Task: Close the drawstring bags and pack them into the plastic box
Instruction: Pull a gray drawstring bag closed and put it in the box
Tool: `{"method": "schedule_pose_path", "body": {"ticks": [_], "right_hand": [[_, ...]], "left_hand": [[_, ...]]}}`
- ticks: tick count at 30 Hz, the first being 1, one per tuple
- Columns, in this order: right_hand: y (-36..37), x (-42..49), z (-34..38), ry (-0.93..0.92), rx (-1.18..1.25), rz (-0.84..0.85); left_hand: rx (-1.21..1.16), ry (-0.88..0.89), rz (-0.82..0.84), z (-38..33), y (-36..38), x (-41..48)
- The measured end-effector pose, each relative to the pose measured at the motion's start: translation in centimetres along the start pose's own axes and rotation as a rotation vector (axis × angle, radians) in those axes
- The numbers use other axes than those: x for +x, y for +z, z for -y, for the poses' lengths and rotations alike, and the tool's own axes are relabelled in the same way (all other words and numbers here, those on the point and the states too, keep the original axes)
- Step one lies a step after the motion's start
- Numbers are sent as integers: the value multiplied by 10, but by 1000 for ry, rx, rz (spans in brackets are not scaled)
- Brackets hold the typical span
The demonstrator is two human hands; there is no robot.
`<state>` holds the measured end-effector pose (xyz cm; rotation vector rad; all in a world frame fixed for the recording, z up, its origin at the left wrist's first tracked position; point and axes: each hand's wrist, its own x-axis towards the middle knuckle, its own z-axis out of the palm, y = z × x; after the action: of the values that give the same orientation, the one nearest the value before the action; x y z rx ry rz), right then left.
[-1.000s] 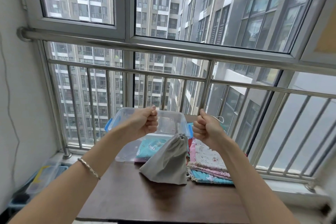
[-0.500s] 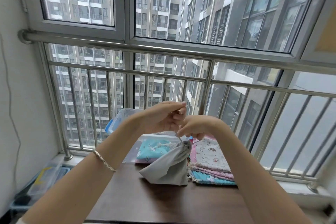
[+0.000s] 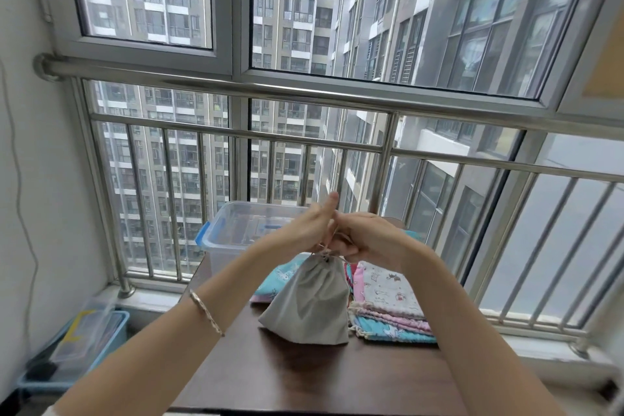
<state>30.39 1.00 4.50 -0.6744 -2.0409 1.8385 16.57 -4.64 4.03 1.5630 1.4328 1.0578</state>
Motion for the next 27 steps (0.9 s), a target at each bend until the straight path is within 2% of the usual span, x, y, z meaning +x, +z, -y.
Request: {"method": "schedule_pose_path", "body": {"ticks": [5, 10, 13, 17, 20, 24, 27], "right_hand": [[11, 2, -5, -47, 49, -112], [16, 0, -2, -115, 19, -207], [12, 0, -4, -176, -20, -296], [11, -5, -8, -257, -133, -296], [11, -7, -8, -301, -229, -396], [3, -10, -12, -290, -228, -521], [2, -11, -18, -253, -167, -482]], "left_hand": [[72, 286, -122, 15, 9, -2], [36, 362, -112, 17, 8, -6], [6, 289, -80, 20, 2, -12], [42, 149, -85, 30, -16, -16], [33, 114, -90, 32, -24, -19], [105, 122, -60, 34, -36, -28], [192, 51, -34, 38, -44, -33]]}}
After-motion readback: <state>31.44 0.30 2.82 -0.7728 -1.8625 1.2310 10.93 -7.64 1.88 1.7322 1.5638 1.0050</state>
